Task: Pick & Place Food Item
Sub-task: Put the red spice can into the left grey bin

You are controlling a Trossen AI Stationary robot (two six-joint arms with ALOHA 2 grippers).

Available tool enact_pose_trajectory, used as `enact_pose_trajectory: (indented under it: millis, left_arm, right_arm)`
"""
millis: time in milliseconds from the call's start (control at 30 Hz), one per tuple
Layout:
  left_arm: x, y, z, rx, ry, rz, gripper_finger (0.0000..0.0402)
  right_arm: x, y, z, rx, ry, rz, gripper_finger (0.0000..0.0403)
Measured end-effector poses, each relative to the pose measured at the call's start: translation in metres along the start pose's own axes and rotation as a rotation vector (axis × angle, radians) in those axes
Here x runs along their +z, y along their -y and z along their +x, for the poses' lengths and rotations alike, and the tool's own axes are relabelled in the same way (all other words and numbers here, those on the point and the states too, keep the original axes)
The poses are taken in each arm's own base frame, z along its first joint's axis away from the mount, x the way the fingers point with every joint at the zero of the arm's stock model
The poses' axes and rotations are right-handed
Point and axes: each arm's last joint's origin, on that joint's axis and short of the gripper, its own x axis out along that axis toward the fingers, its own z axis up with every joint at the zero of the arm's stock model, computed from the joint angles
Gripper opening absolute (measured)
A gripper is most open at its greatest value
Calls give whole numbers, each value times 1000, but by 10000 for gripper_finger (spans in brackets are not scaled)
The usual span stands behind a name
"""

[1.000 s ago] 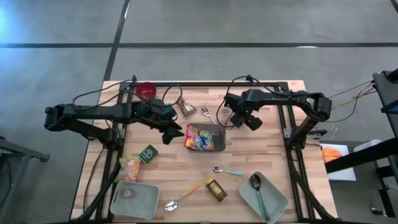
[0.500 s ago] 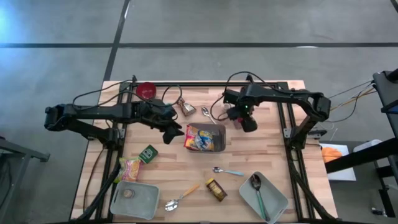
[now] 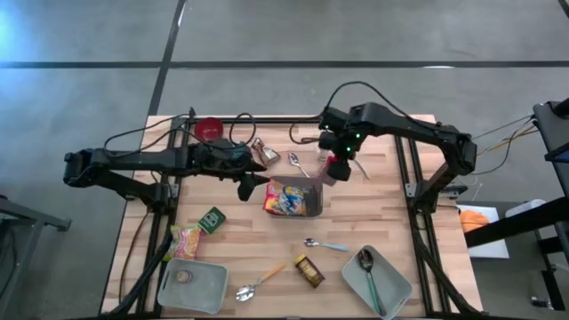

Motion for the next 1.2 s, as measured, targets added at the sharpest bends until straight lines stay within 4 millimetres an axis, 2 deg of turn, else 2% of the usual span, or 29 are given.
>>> enact_pose_trajectory:
  millis: [200,433,700,867,1000,1200]
  left_arm:
    - [7,4,0,-76,57,12,217]
    - [7,7,-1,-145,45,16,217]
    - [14,12,-2,-248,96,-1,217]
    - [16,13,-3,-260,110,0,221]
    - [16,13,-3,-264,105,-27,248]
    - [19,14,-3,-278,128,-59,322]
  right_arm:
    - [10,-30,-22,80,98,40,212]
    - [21,-63,-32,158,236,12,212]
    - [23,-80,-29,198,284,-2,212]
    - [26,-84,-30,217,316,8,212]
    - [27,-86,-30,224,328,-1,212]
    - [33,-89,-22,232,338,-11,212]
